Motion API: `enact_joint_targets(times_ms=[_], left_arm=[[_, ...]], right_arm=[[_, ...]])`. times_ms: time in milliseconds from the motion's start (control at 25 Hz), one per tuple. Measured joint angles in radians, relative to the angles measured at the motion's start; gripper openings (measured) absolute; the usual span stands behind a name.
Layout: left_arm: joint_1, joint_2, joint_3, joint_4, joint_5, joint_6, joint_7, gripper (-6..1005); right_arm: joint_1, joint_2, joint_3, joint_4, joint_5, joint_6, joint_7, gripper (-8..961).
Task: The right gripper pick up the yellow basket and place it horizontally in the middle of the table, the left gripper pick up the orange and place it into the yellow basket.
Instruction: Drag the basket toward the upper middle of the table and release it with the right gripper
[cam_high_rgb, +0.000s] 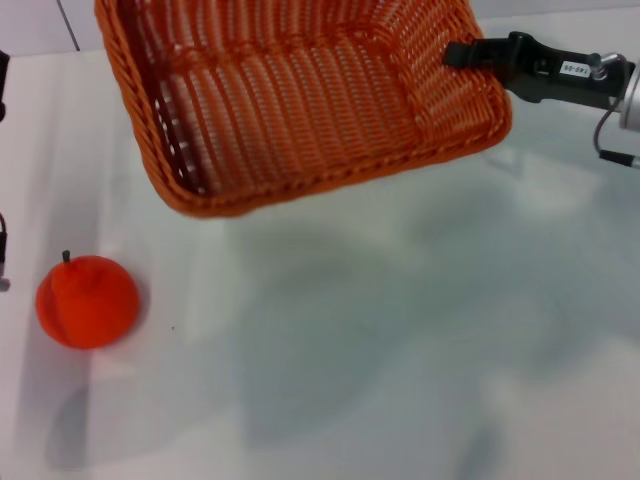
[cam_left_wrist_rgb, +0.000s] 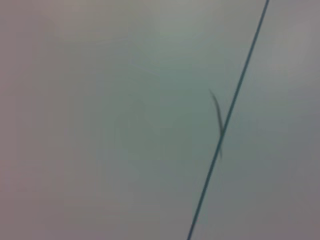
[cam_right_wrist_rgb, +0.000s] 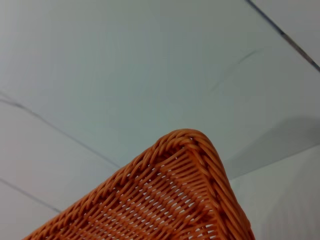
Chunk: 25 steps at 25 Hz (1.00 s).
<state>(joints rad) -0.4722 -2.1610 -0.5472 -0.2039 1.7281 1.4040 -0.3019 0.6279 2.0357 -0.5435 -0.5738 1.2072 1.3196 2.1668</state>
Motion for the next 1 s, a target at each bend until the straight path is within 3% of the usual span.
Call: enact_joint_targets(times_ms=[320, 1000], left_arm=[[-0.006, 0.000, -0.001, 0.044, 0.001, 0.011, 0.000, 843], [0.009, -0.003, 0.002, 0.057, 0.001, 0.001, 0.000, 842]], right_arm=[[0.014, 0.040, -0.003, 0.111, 0.061, -0.095, -0.019, 218], [0.015, 0.044, -0.018, 0.216, 0.050, -0.230, -0.030, 252]])
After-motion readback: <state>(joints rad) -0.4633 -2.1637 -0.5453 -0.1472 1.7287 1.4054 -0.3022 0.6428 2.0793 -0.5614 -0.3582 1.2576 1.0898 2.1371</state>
